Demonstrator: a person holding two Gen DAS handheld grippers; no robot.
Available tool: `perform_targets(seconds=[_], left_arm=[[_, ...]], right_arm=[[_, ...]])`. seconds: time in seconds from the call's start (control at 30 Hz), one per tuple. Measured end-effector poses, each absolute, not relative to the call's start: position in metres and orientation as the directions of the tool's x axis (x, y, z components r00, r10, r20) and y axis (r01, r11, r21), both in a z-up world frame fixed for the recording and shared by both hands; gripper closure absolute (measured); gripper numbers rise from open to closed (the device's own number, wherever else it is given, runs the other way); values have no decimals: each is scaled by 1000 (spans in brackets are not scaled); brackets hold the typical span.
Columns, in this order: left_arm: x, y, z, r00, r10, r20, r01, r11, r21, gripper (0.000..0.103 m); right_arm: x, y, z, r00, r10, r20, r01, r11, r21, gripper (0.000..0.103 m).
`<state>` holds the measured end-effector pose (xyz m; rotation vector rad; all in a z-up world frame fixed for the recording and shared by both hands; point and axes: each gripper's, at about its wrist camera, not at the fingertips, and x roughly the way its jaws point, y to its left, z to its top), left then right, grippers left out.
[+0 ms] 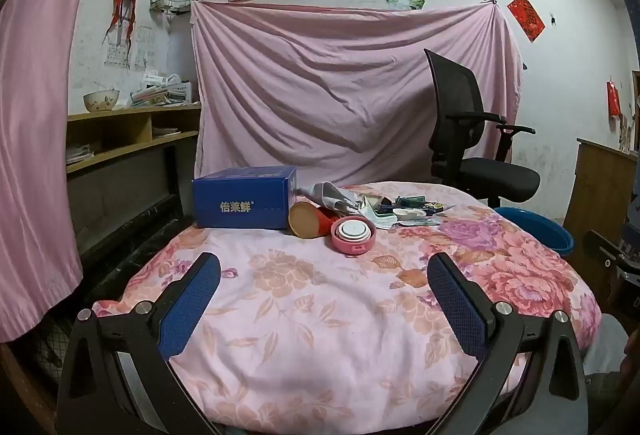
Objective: Collect trash
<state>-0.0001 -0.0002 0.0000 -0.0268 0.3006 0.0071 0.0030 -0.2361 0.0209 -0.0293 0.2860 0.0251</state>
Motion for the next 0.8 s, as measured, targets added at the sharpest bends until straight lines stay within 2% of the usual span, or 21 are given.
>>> perform_targets(seconds=[0.8], left_arm=[[0, 0, 0, 955, 1, -295, -9, 1000, -24, 2]], right_arm=[[2, -237, 21, 958, 22, -285, -29, 999, -18, 0]])
